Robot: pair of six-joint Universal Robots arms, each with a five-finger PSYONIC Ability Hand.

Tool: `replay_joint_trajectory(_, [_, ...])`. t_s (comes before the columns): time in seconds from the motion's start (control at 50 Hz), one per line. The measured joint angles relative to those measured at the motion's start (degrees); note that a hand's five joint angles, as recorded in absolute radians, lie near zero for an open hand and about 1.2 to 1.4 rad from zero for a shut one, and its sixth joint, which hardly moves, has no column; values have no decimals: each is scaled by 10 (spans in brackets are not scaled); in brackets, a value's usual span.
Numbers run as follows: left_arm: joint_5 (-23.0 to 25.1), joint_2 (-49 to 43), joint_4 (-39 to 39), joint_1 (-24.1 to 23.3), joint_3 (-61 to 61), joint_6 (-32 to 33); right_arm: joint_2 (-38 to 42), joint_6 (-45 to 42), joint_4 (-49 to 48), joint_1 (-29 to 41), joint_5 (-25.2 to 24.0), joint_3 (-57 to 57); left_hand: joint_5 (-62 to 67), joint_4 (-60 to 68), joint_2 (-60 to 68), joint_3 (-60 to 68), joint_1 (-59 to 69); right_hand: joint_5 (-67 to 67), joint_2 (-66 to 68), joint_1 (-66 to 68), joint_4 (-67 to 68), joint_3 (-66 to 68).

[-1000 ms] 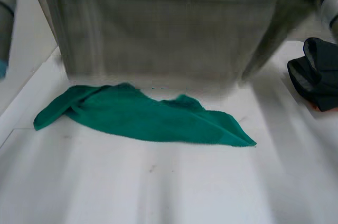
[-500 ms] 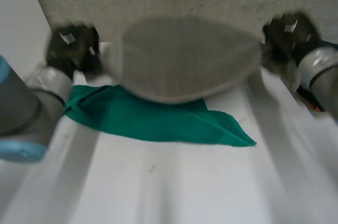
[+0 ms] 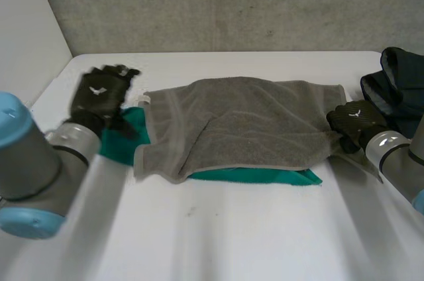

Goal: Fold the laundry.

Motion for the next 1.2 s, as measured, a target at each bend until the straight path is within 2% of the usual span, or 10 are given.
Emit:
replay_joint_trajectory(0.22, [87,-90,-123,143,115,76,3,-10,-7,-1,-2,13,0,0,0,0,0,0,0,0,0,0])
replay_joint_trajectory(0.36, [127,-186,-190,166,194,115,4,-20,-12,4,-1,22,0,0,0,0,0,0,0,0,0,0])
replay_joint_trajectory(0.48, [144,-240,-187,160,235,134,6,-26,-17,6,0,30,0,3,2,2,4,0,0,0,0,0])
replay_joint_trajectory(0.58, [145,-267,-170,152,255,139,8,-29,-19,7,0,34,76,89,85,83,102,0,0,0,0,0])
replay_joint_trajectory(0.7, [136,-291,-159,149,274,146,9,-31,-19,9,1,37,500,519,520,506,558,0,0,0,0,0])
replay_joint_trajectory(0.78, [122,-289,-152,148,277,152,9,-32,-20,10,1,37,533,565,558,553,566,0,0,0,0,0])
replay_joint_trajectory(0.92, [43,-239,-88,144,290,141,7,-33,-20,12,3,37,533,571,566,562,566,0,0,0,0,0])
replay_joint_trajectory(1.08, [-74,-171,1,179,400,105,5,-33,-20,13,5,39,533,572,566,562,566,0,0,0,0,0])
replay_joint_trajectory(1.16, [-73,-168,-42,191,450,87,5,-34,-20,14,5,40,533,567,563,560,564,0,0,0,0,0])
replay_joint_trajectory(1.2, [-48,-170,-81,192,456,74,5,-34,-19,16,6,40,403,421,406,417,405,0,0,0,0,0])
